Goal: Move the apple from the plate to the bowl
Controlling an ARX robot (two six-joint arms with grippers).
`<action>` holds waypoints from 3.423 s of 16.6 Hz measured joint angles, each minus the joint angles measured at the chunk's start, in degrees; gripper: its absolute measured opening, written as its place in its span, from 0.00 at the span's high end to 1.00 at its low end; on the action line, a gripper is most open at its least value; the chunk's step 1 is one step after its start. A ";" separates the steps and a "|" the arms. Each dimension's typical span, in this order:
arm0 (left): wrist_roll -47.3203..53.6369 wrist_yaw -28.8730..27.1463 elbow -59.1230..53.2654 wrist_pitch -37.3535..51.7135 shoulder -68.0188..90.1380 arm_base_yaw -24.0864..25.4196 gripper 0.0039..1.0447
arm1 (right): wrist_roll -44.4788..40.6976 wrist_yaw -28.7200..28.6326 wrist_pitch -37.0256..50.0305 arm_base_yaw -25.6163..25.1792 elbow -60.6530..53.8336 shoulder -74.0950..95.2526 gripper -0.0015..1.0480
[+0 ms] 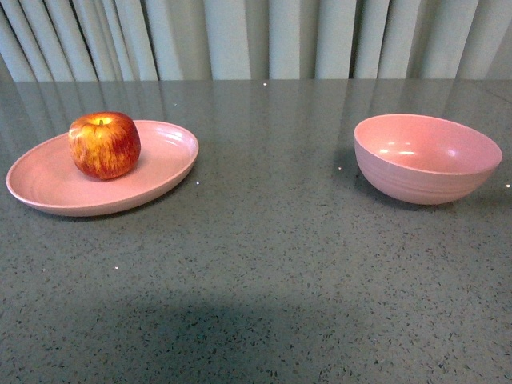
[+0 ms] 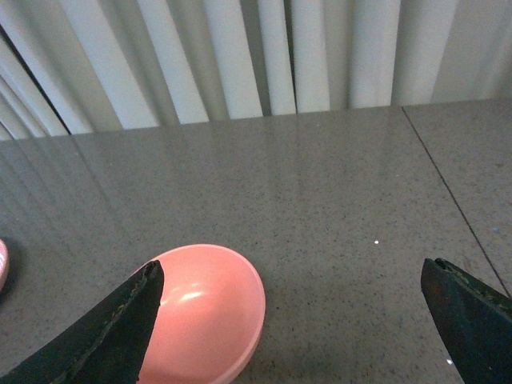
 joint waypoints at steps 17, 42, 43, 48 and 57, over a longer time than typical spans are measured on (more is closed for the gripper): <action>0.00 0.00 0.00 0.00 0.00 0.00 0.06 | 0.07 8.46 -16.44 7.13 24.94 37.40 0.06; 0.00 0.00 0.00 -0.02 0.00 0.00 0.06 | 5.27 5.07 -23.67 20.68 36.13 34.62 0.97; 0.00 0.00 0.00 -0.02 0.00 0.00 0.06 | 5.81 5.49 -24.20 21.94 37.31 36.94 0.97; 0.00 0.02 0.00 -0.02 0.00 0.00 0.06 | 7.04 7.69 -24.68 25.22 40.52 44.44 0.97; 0.00 0.00 0.00 -0.02 0.00 0.00 0.06 | 8.28 9.29 -24.11 26.29 41.72 49.18 0.97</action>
